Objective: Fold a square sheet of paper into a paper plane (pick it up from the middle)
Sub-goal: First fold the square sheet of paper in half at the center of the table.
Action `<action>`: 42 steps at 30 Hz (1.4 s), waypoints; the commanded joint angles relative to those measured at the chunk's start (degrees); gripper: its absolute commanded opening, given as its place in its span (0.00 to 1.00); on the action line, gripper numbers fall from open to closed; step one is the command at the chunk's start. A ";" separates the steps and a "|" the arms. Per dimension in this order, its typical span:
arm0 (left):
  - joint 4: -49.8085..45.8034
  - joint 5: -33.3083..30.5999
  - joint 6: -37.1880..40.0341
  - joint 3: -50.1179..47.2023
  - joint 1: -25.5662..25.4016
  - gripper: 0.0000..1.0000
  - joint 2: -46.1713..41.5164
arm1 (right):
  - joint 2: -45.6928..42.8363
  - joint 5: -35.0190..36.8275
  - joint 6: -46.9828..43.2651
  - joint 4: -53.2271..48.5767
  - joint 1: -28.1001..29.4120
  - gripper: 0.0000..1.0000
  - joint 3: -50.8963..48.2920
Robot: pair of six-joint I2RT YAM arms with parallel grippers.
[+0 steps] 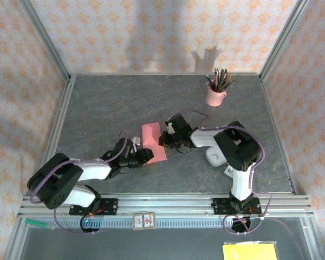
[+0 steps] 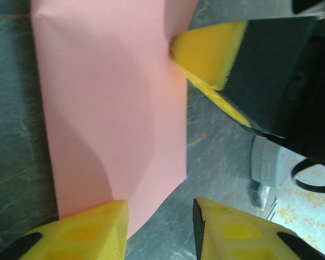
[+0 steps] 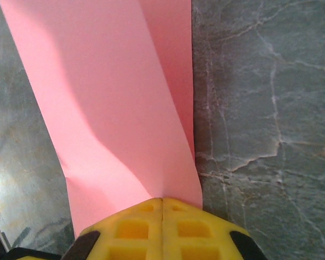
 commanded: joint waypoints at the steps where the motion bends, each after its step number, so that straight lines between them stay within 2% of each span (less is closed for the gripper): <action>1: -2.42 -0.81 1.25 1.39 -0.34 0.37 -1.57 | 3.98 8.58 -0.32 -8.31 -0.09 0.00 -3.16; 8: -4.69 -1.18 2.71 0.70 -0.40 0.37 2.14 | 4.13 8.62 -0.47 -8.31 -0.14 0.00 -3.14; 13: -10.30 -1.34 7.02 5.05 -0.01 0.39 -1.01 | 4.19 8.77 -0.43 -8.42 -0.09 0.00 -3.03; 19: -12.19 -1.94 9.42 9.15 5.68 0.40 -3.07 | 4.18 8.72 -0.54 -8.41 -0.09 0.00 -3.12; 23: -11.76 -0.54 12.06 13.38 8.50 0.39 1.71 | 4.05 8.80 -0.46 -8.21 -0.09 0.00 -3.21; 29: -10.41 1.59 14.96 21.06 10.16 0.39 11.86 | 4.23 8.73 -0.39 -8.21 -0.09 0.00 -3.12; 35: -8.88 1.95 16.44 24.28 12.31 0.39 20.06 | 4.04 9.00 -0.46 -8.67 -0.09 0.00 -3.15; 42: -7.91 4.15 16.72 24.89 13.42 0.40 22.31 | 3.90 9.17 -0.33 -8.50 -0.09 0.00 -3.87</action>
